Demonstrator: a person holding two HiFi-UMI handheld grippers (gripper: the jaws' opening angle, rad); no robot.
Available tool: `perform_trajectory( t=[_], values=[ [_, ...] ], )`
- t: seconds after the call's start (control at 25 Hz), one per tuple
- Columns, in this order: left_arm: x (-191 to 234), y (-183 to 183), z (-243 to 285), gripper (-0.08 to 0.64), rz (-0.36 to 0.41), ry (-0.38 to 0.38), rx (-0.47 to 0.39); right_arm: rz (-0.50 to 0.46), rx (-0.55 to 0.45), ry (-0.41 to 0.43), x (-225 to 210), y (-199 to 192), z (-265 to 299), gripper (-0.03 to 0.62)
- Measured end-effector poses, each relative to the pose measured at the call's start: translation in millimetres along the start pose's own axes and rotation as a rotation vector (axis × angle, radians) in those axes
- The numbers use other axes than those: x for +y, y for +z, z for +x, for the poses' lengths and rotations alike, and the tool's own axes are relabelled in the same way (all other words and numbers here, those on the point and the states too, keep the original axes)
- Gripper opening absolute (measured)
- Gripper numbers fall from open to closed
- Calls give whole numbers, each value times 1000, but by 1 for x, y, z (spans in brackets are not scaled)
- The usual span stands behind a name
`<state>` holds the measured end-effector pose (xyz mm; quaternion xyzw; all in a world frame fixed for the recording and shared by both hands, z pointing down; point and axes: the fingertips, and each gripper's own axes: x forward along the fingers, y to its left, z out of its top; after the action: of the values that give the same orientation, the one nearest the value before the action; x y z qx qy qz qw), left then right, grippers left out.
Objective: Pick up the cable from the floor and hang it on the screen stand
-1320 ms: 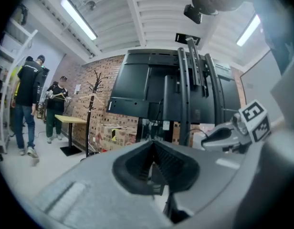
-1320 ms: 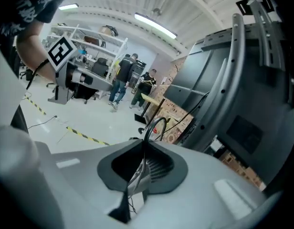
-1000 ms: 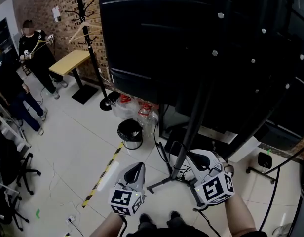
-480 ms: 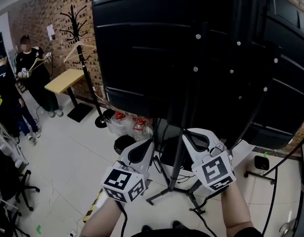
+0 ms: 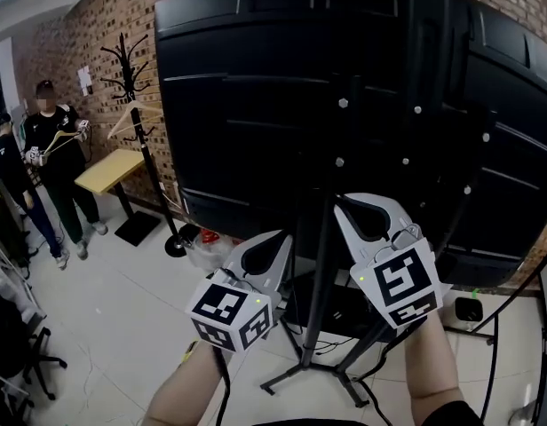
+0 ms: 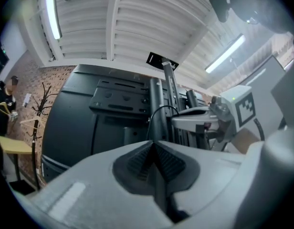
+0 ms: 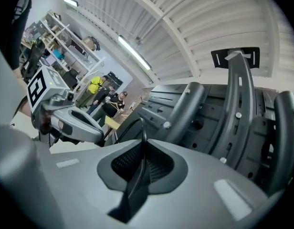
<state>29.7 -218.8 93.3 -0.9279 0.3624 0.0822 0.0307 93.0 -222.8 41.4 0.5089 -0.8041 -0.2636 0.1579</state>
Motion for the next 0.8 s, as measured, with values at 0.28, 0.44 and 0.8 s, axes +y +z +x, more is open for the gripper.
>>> perform_trajectory(
  t=[0.28, 0.44, 0.8],
  values=[
    [1, 33, 43, 5, 23, -8, -42, -3, -41, -89, -60, 41, 9, 29],
    [-4, 45, 63, 5, 33, -18, -48, 8, -48, -156, -87, 59, 7, 31],
    [8, 94, 96, 6, 128, 22, -88, 12, -58, -199, -128, 100, 12, 31]
  ],
)
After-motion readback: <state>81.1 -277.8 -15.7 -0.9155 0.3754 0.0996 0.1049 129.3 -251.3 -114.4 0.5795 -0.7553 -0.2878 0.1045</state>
